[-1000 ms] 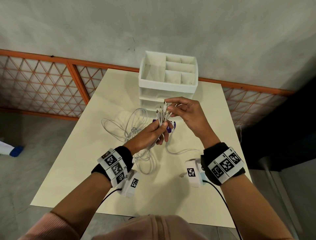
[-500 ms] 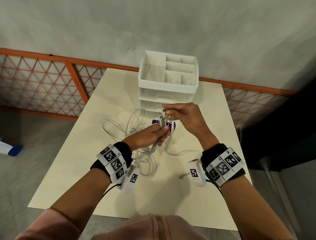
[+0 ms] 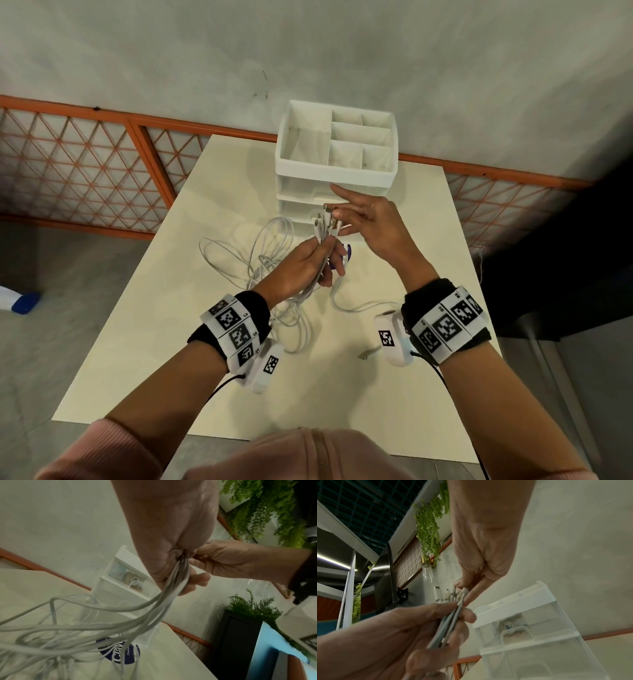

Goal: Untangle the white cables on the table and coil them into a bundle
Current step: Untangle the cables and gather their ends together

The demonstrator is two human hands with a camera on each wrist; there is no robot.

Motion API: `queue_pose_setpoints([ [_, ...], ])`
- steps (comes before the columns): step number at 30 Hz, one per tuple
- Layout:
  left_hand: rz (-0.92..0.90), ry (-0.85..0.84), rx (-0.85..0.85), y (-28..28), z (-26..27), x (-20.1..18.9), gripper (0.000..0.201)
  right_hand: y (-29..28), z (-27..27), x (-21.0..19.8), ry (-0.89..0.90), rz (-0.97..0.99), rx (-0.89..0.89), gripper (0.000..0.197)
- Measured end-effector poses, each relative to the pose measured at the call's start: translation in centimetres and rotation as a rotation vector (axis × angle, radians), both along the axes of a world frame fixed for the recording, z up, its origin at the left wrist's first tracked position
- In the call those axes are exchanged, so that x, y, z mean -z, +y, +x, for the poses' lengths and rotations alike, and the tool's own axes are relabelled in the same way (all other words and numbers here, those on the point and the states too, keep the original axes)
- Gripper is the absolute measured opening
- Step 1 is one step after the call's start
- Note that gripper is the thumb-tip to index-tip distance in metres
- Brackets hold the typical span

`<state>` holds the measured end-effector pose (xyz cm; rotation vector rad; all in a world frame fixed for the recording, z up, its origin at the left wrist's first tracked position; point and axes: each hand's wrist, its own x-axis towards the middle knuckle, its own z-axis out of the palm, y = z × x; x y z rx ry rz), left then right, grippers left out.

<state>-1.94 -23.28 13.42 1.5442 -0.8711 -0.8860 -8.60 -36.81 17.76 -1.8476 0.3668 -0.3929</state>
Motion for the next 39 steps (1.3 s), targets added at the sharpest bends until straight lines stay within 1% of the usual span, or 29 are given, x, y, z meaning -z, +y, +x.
queue_pose_setpoints([
  [2, -0.001, -0.038, 0.017, 0.0, 0.1, 0.1, 0.039, 0.3, 0.2, 0.0, 0.016, 0.037, -0.017, 0.045],
  [4, 0.005, -0.062, 0.02, 0.0, 0.2, 0.4, 0.036, 0.5, 0.2, 0.0, 0.032, 0.011, -0.042, 0.039],
  [6, 0.01, -0.062, 0.0, 0.0, 0.4, 0.8, 0.035, 0.7, 0.2, 0.0, 0.026, -0.121, -0.071, 0.035],
  [8, 0.031, -0.121, -0.021, -0.1, 0.6, 1.1, 0.034, 0.8, 0.3, 0.2, 0.012, -0.291, -0.061, 0.037],
  [9, 0.04, -0.156, -0.025, -0.2, 0.6, 1.2, 0.033, 0.9, 0.4, 0.4, -0.002, -0.341, -0.049, 0.038],
  [11, 0.055, -0.2, -0.026, -0.2, 0.6, 1.2, 0.027, 1.0, 0.7, 0.6, -0.033, -0.366, -0.023, 0.035],
  [13, 0.047, -0.174, -0.013, -0.1, 0.6, 1.2, 0.018, 0.9, 1.0, 0.5, -0.029, -0.333, -0.013, 0.03],
  [15, 0.038, -0.099, -0.003, 0.1, 0.6, 1.2, 0.028, 0.5, 1.0, 0.5, -0.01, -0.243, -0.043, 0.028],
  [17, 0.003, 0.011, -0.001, 0.4, 0.6, 0.9, 0.03, 0.1, 0.9, 0.5, -0.019, -0.129, -0.073, 0.027],
  [19, -0.044, 0.08, 0.006, 0.7, 0.6, 0.6, 0.031, 0.1, 0.8, 0.4, -0.06, 0.002, -0.077, 0.027],
  [22, -0.077, 0.093, 0.006, 0.9, 0.8, 0.5, 0.032, 0.4, 0.9, 0.3, -0.095, 0.104, -0.031, 0.026],
  [23, -0.076, 0.095, 0.002, 0.9, 0.9, 0.5, 0.032, 0.5, 0.9, 0.4, -0.099, 0.118, -0.026, 0.028],
  [25, -0.073, 0.092, 0.007, 0.9, 1.0, 0.4, 0.033, 0.5, 0.9, 0.4, -0.087, 0.126, -0.071, 0.036],
  [26, -0.069, 0.09, 0.017, 0.9, 1.1, 0.3, 0.033, 0.5, 0.9, 0.4, -0.07, 0.111, -0.107, 0.04],
  [28, -0.046, 0.073, 0.044, 1.0, 1.2, 0.1, 0.036, 0.5, 1.0, 0.4, -0.043, 0.064, -0.138, 0.039],
  [31, -0.02, 0.044, 0.065, 1.1, 1.5, -0.2, 0.04, 0.3, 1.0, 0.3, -0.034, 0.008, -0.1, 0.032],
  [32, -0.015, 0.038, 0.067, 1.1, 1.6, -0.3, 0.041, 0.2, 1.0, 0.2, -0.029, -0.023, -0.104, 0.034],
  [34, 0.001, 0.025, 0.086, 1.0, 1.7, -0.6, 0.042, 0.0, 0.8, 0.0, -0.006, -0.126, -0.148, 0.042],
  [35, 0.017, 0.022, 0.104, 1.0, 1.8, -0.8, 0.043, -0.1, 0.7, -0.1, 0.004, -0.209, -0.175, 0.043],
  [37, 0.061, 0.021, 0.145, 1.0, 1.9, -0.9, 0.045, -0.4, 0.6, -0.2, 0.025, -0.307, -0.219, 0.039],
  [39, 0.086, 0.064, 0.163, 0.9, 1.9, -0.7, 0.047, -0.5, 0.5, -0.2, 0.042, -0.275, -0.232, 0.033],
])
